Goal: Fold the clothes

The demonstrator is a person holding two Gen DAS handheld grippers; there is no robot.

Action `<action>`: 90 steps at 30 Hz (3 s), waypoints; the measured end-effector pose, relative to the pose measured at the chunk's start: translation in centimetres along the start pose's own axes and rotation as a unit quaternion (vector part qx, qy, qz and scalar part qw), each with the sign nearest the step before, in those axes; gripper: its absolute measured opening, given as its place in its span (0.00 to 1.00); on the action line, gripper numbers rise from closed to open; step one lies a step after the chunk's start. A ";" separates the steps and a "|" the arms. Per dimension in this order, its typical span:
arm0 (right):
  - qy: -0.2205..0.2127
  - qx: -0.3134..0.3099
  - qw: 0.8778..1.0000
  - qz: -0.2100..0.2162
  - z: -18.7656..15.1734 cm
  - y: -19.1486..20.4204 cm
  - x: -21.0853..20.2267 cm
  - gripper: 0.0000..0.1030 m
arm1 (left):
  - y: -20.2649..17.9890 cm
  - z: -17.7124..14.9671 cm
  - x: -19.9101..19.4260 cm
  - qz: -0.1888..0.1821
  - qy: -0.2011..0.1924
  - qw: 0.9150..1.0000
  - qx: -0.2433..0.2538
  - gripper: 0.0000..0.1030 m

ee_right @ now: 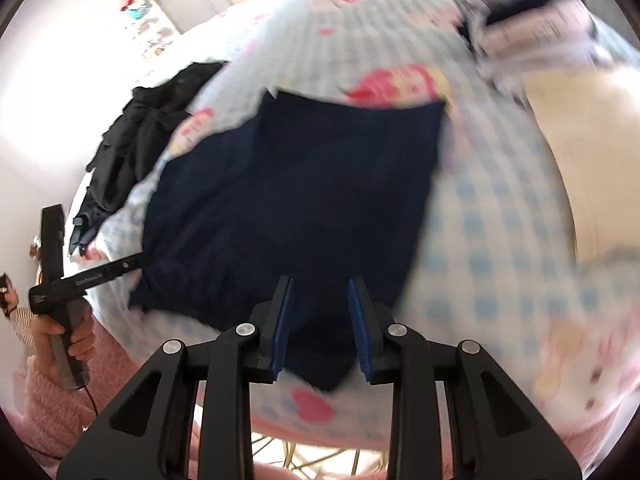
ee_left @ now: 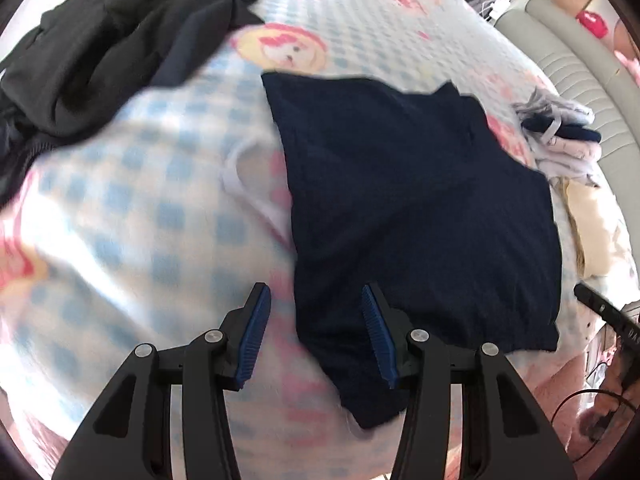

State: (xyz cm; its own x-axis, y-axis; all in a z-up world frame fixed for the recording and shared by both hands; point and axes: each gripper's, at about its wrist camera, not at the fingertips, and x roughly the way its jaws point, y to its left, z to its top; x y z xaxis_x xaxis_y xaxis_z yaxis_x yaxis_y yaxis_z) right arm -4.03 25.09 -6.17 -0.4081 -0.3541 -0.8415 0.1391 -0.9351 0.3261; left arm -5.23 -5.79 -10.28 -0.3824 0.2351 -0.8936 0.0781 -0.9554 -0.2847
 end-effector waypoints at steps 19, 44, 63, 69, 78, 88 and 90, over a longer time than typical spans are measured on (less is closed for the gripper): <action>0.064 -0.101 0.992 0.031 15.5 6.3 16.0 0.27 | 6.5 11.7 6.5 -0.071 -0.027 0.995 -0.063 0.45; 0.049 -0.093 0.993 0.053 16.2 6.0 16.2 0.24 | 6.7 13.4 7.2 -0.053 -0.032 0.998 -0.033 0.33; 0.011 -0.083 0.996 0.016 16.1 5.3 14.3 0.24 | 3.8 11.7 0.7 0.015 -0.136 0.990 0.024 0.57; 0.010 -0.068 0.997 0.038 12.7 5.1 10.3 0.26 | -1.6 8.3 3.6 -0.009 -0.070 0.994 0.088 0.57; 0.046 -0.035 0.998 -0.029 5.3 -0.1 7.6 0.29 | -1.3 4.8 4.1 0.067 -0.036 0.996 0.056 0.57; 0.005 0.023 0.999 -0.027 0.2 -3.2 3.3 0.29 | -7.4 -0.4 3.0 -0.003 -0.037 0.994 0.101 0.57; 0.011 0.023 0.999 -0.045 -0.7 -3.1 3.7 0.29 | -8.4 -1.5 3.6 0.016 -0.027 0.992 0.120 0.57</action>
State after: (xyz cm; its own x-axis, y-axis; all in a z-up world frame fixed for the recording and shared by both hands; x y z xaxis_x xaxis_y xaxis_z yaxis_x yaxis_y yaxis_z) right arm -5.37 26.62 -10.61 -0.3974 -0.2688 -0.8774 0.0610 -0.9618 0.2670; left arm -5.91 3.36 -11.59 -0.4332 0.2006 -0.8787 -0.1276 -0.9787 -0.1606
